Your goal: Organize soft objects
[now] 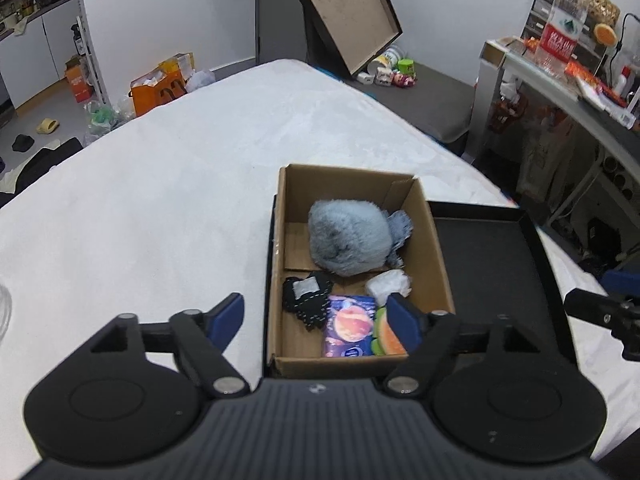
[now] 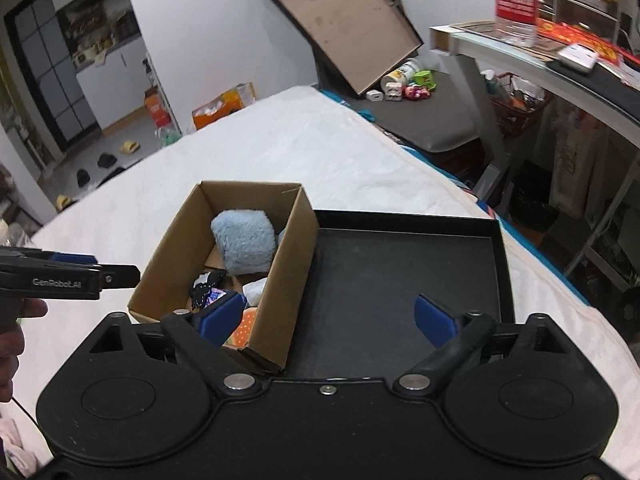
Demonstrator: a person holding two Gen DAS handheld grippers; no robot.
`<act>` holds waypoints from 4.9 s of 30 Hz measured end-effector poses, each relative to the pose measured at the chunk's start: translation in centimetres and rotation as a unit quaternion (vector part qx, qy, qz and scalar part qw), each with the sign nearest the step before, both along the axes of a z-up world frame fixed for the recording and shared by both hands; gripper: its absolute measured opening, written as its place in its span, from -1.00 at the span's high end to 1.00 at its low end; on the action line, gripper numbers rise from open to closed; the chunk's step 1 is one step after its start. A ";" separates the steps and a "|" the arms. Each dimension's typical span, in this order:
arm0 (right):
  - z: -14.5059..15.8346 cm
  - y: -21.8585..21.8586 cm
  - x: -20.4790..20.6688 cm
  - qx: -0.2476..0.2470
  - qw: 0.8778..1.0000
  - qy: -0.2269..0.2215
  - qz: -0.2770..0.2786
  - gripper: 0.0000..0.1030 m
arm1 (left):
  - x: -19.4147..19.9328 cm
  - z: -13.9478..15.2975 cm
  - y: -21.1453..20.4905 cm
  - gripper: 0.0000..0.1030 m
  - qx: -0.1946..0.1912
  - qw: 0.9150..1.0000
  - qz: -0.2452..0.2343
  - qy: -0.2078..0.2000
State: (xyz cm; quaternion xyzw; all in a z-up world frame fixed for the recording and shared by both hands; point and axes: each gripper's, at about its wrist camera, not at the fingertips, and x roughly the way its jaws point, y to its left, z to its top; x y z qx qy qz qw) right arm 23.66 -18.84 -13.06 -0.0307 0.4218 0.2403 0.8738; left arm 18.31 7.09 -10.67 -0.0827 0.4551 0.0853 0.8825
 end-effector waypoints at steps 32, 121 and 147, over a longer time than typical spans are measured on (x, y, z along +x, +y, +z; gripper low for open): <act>8.1 -10.8 -3.1 0.071 0.996 -0.013 -0.054 -1.00 | -6.1 9.8 -6.5 -0.75 -0.001 0.998 -0.038 -0.046; 12.0 -9.4 -19.3 0.078 0.994 -0.057 -0.056 -1.00 | -21.7 13.1 -7.4 -0.99 -0.005 0.989 -0.063 -0.135; 12.1 -9.7 -19.5 0.067 0.994 -0.055 -0.066 -1.00 | -21.6 12.9 -8.1 -0.99 -0.001 0.989 -0.069 -0.132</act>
